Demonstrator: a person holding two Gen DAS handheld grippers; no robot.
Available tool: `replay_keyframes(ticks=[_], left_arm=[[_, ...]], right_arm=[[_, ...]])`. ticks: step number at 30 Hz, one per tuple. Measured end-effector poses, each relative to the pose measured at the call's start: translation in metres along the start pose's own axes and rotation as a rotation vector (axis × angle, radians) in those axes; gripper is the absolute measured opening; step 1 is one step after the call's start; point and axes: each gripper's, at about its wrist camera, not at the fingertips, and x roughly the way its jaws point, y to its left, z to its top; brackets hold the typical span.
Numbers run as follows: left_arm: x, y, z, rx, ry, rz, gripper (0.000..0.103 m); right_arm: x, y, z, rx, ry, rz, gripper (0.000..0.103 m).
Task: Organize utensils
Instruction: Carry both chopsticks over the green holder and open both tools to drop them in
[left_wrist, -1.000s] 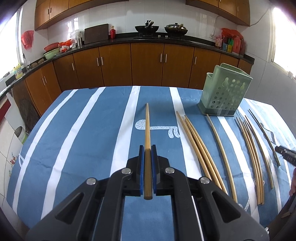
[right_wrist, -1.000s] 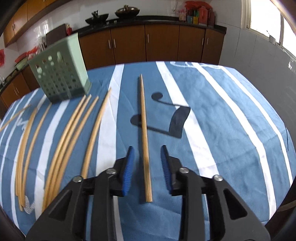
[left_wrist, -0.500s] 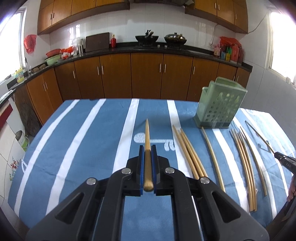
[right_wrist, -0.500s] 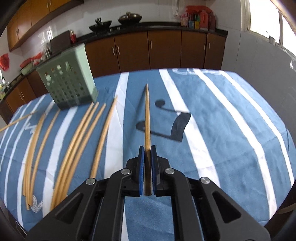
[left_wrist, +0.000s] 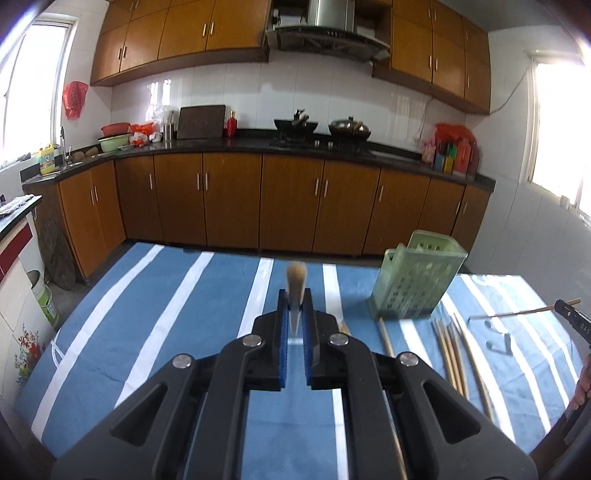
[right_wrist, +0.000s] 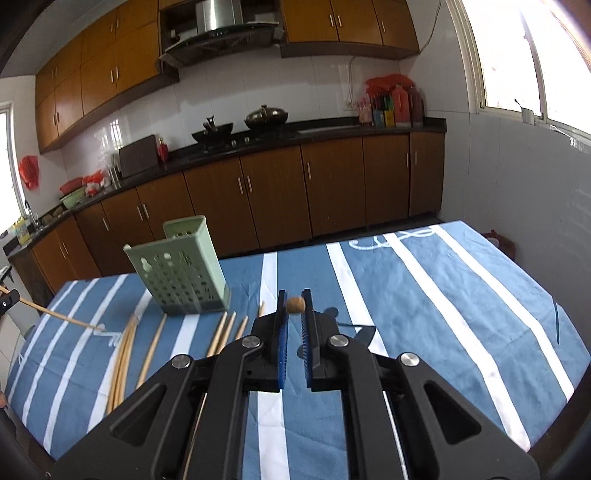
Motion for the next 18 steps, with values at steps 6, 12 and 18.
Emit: replay_keyframes(ticks=[6,12,18], left_arm=[[-0.007,-0.003,0.017,0.014,-0.035,0.002,0.008],[-0.014,-0.007,0.056,0.012,-0.092,-0.004,0.008],[-0.023,-0.025,0.115,-0.053,-0.203,-0.059,0.008]], right_arm=[[-0.007,0.006,0.016,-0.007,-0.042,0.014,0.007],[-0.015,0.013,0.060,0.007,-0.114,0.049,0.007],[-0.041,0.033,0.120,0.034,-0.269,0.148,0.007]])
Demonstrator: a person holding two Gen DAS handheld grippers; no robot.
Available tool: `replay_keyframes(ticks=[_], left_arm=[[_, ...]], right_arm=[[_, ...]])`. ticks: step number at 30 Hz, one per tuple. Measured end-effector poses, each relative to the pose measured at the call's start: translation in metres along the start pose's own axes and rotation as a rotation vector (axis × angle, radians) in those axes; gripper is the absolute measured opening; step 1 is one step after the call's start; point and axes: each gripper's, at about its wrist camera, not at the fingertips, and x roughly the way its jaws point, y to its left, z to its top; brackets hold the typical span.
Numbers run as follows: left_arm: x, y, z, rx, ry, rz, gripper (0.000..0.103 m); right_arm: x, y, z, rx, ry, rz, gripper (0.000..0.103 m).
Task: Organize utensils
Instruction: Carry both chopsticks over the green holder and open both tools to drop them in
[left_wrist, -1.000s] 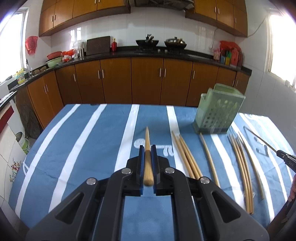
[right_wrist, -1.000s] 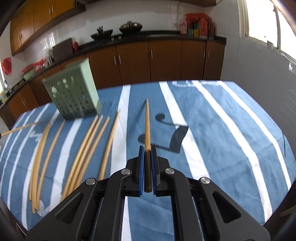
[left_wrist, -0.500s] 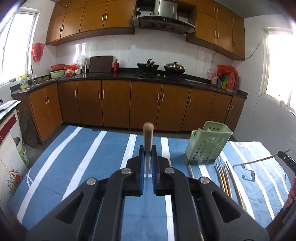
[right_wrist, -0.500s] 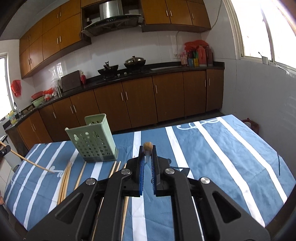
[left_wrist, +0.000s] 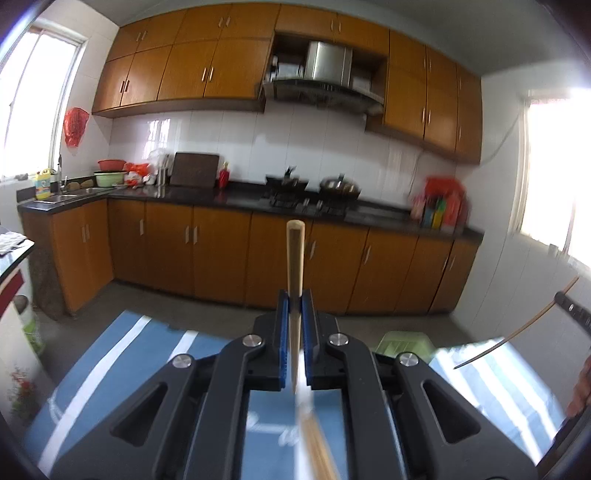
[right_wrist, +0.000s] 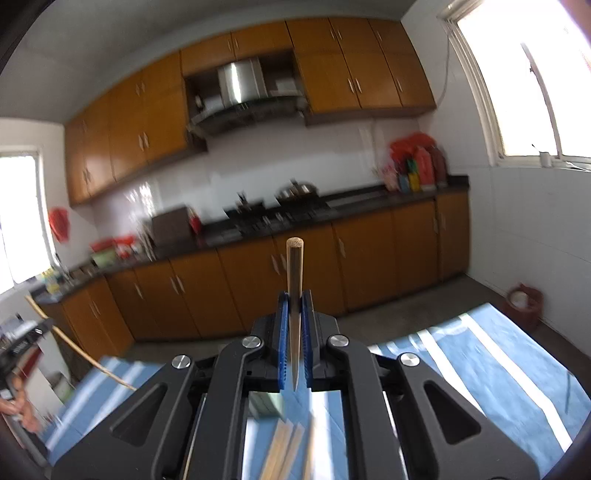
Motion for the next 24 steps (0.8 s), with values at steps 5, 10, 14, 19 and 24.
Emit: replay_keyframes(ticks=[5,10,14,19,24], left_arm=[[0.009,-0.031,0.035,-0.044,-0.085,-0.074,0.008],[0.030,-0.059,0.039,-0.054,-0.106,-0.125,0.008],[0.059,-0.077,0.024,-0.047,-0.055,-0.138,0.008],[0.090,-0.082,-0.008,-0.040,0.024,-0.141,0.008],[0.113,-0.081,-0.033,-0.020,0.087,-0.132,0.008]], right_arm=[[0.015,0.018,0.021,0.018,-0.029,0.087,0.007],[0.043,0.030,0.017,-0.004,-0.010,0.111,0.007],[0.062,0.029,0.003,-0.001,0.038,0.108,0.007],[0.082,0.024,-0.019,-0.008,0.109,0.094,0.007],[0.098,0.022,-0.034,-0.002,0.166,0.086,0.007]])
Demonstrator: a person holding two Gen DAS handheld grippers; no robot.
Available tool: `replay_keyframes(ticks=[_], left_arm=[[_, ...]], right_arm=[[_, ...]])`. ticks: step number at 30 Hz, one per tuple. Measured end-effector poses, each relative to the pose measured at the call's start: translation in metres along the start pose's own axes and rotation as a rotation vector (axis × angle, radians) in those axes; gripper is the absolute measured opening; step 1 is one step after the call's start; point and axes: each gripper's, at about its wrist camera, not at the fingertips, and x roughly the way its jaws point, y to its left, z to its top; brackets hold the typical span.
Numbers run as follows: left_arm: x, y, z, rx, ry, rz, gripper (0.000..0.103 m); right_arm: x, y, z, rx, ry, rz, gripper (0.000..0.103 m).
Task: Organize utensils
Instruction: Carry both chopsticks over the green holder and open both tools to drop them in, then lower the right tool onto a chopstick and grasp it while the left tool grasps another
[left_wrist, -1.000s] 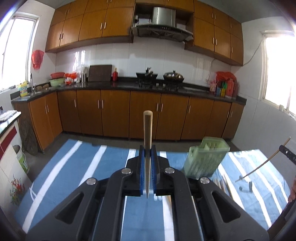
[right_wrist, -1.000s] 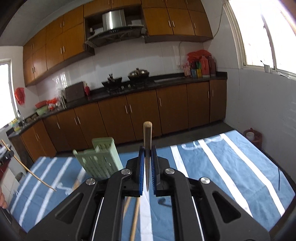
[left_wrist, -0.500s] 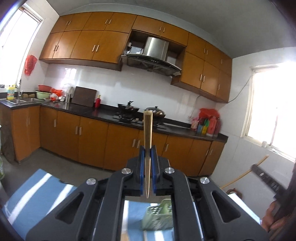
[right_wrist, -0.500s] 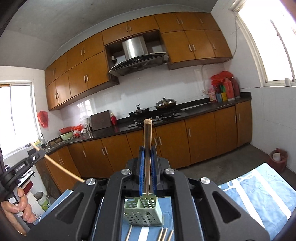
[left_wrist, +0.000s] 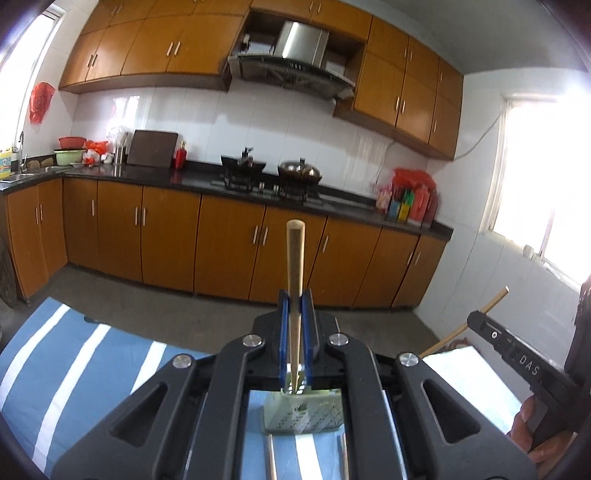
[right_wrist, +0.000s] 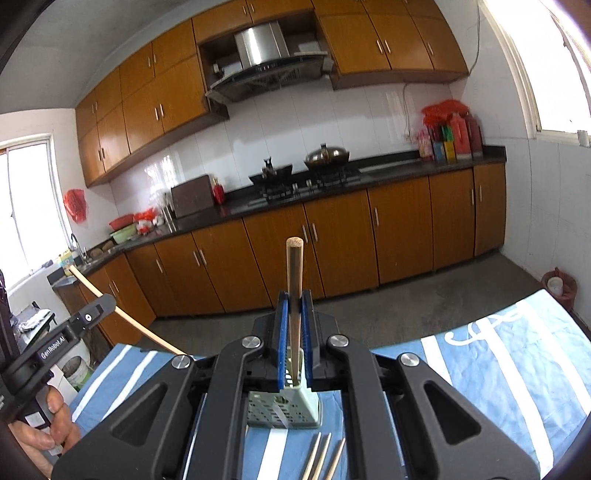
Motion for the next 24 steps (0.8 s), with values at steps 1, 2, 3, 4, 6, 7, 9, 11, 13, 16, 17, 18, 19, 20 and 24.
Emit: replay_keyframes(ticks=[1,2,3,4,6,7,9,11,13,16,17,18,19,20,24], left_arm=[[0.006,0.000,-0.005,0.003,0.015,0.005,0.008],[0.010,0.001,-0.007,0.003,0.027,0.008,0.008],[0.012,0.002,-0.009,0.002,0.034,0.010,0.008],[0.013,0.004,-0.011,0.000,0.044,0.014,0.008],[0.017,0.008,-0.014,-0.007,0.057,0.018,0.008],[0.015,0.011,-0.014,-0.012,0.057,0.019,0.008],[0.012,0.014,-0.013,-0.017,0.054,0.023,0.011],[0.007,0.015,-0.013,-0.021,0.047,0.025,0.015],[-0.001,0.018,-0.011,-0.027,0.034,0.030,0.019],[-0.017,0.025,-0.009,-0.042,0.020,0.037,0.023],[-0.022,0.027,-0.008,-0.046,0.017,0.040,0.024],[-0.030,0.031,-0.010,-0.049,0.013,0.047,0.024],[-0.035,0.034,-0.011,-0.050,0.012,0.052,0.026],[-0.040,0.037,-0.014,-0.053,0.013,0.058,0.028],[-0.062,0.058,-0.041,-0.054,0.062,0.097,0.032]], right_arm=[[0.003,0.000,-0.002,-0.002,0.008,-0.002,0.007],[0.006,0.000,-0.003,-0.006,0.017,-0.001,0.008],[0.009,0.002,-0.004,-0.009,0.025,0.000,0.008],[0.011,0.003,-0.005,-0.010,0.032,0.002,0.008],[0.012,0.003,-0.005,-0.008,0.034,-0.002,0.008],[0.012,0.004,-0.004,-0.009,0.035,0.000,0.008],[0.011,0.003,-0.003,-0.006,0.036,0.001,0.008],[0.006,0.001,-0.002,0.000,0.033,-0.001,0.008],[0.000,-0.001,-0.001,0.007,0.028,-0.003,0.008],[-0.017,-0.007,-0.002,0.020,0.018,-0.006,0.008],[-0.021,-0.009,-0.003,0.022,0.015,-0.012,0.009],[-0.026,-0.012,-0.004,0.025,0.015,-0.018,0.009],[-0.034,-0.016,-0.008,0.031,0.017,-0.028,0.009],[-0.037,-0.019,-0.012,0.033,0.022,-0.039,0.015],[-0.047,-0.036,-0.049,0.028,0.095,-0.102,0.031]])
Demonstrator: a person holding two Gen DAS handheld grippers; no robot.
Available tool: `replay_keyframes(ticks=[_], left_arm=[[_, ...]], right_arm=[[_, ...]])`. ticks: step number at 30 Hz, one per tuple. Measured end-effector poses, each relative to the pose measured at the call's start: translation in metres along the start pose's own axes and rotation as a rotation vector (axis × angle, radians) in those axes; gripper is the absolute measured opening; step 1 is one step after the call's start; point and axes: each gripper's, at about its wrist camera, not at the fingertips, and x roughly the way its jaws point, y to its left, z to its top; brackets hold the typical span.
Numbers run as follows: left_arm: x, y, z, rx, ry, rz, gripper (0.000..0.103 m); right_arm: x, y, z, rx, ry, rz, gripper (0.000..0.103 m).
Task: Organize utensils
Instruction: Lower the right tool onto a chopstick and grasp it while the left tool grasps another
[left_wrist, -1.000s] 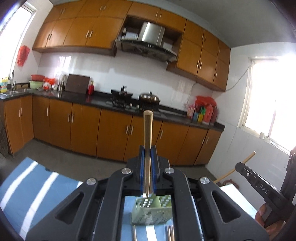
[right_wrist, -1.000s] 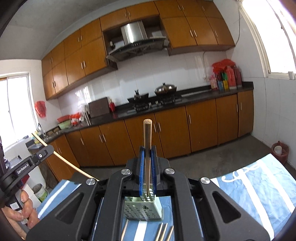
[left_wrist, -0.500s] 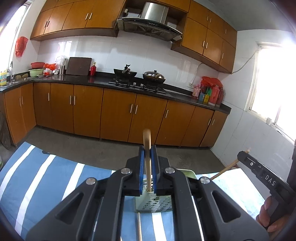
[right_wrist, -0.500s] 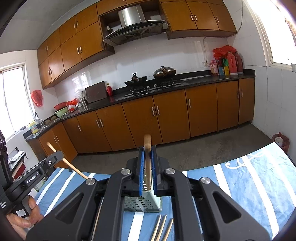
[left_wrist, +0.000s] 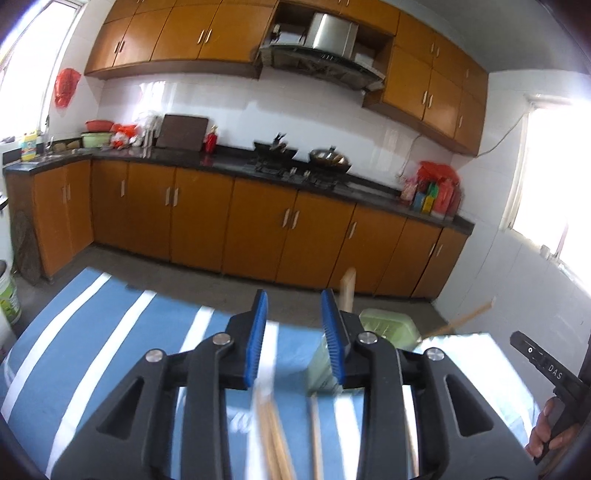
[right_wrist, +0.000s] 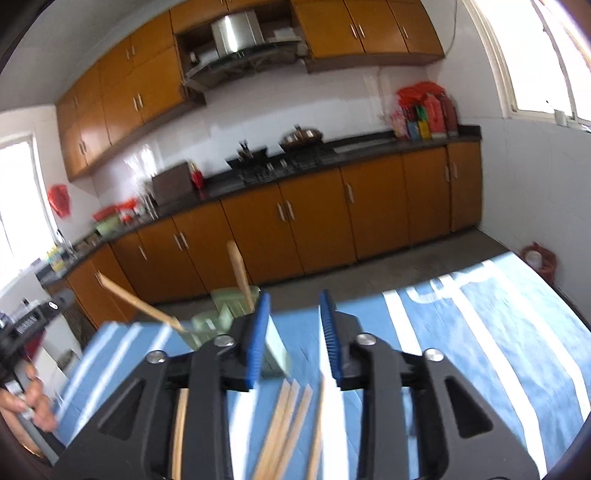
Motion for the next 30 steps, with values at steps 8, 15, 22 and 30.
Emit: replay_keyframes(ticks=[8,15,22,30], left_arm=[[0.018,0.046,-0.098,-0.036,0.279,0.077,0.033],[0.023,0.052,-0.147,-0.062,0.400,0.061,0.033],[0.030,0.035,-0.164,-0.033,0.442,0.007,0.033],[0.041,0.007,-0.181,0.038,0.493,-0.008,0.023]], right_arm=[[0.047,-0.014,-0.113,0.005,0.339,-0.040,0.031],[0.064,0.005,-0.149,-0.055,0.431,-0.057,0.030],[0.069,0.004,-0.155,-0.106,0.414,-0.133,0.008],[0.072,-0.019,-0.149,-0.017,0.406,-0.183,0.008]])
